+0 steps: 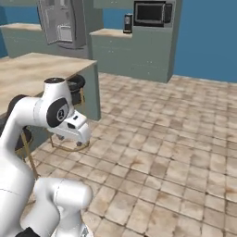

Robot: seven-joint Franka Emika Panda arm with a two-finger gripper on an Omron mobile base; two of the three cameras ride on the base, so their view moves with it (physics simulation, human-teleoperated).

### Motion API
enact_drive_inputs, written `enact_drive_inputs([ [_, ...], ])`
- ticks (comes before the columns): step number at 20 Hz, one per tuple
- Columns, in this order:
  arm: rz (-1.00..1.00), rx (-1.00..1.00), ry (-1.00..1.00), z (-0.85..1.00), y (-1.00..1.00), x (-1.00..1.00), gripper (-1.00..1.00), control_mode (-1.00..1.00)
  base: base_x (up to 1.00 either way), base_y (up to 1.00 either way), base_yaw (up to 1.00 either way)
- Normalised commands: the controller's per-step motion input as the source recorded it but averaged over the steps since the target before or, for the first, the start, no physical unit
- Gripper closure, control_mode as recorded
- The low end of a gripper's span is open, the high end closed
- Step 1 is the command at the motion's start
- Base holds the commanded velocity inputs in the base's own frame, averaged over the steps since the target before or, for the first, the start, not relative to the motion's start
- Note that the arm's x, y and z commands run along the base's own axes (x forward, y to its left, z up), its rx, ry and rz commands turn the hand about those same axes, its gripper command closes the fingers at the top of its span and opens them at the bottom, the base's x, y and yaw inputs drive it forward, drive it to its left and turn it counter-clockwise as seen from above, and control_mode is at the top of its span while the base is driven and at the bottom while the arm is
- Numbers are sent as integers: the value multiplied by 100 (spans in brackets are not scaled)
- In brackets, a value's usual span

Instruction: Place the cold items (bell pepper and orange) from the fridge in one tupperware on the dining counter. Place the warm items (kebab skewer and hot dog) in the stove area in another tupperware.

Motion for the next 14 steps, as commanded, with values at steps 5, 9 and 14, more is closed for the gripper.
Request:
enact_drive_inputs([
  [5, 0, 0, 0, 0, 0, 0, -100, 100, 100, -18, 21],
  [9, 0, 0, 0, 0, 0, 0, -100, 100, 100, -19, 31],
  [14, 0, 0, 0, 0, 0, 0, -100, 100, 100, -73, 28],
])
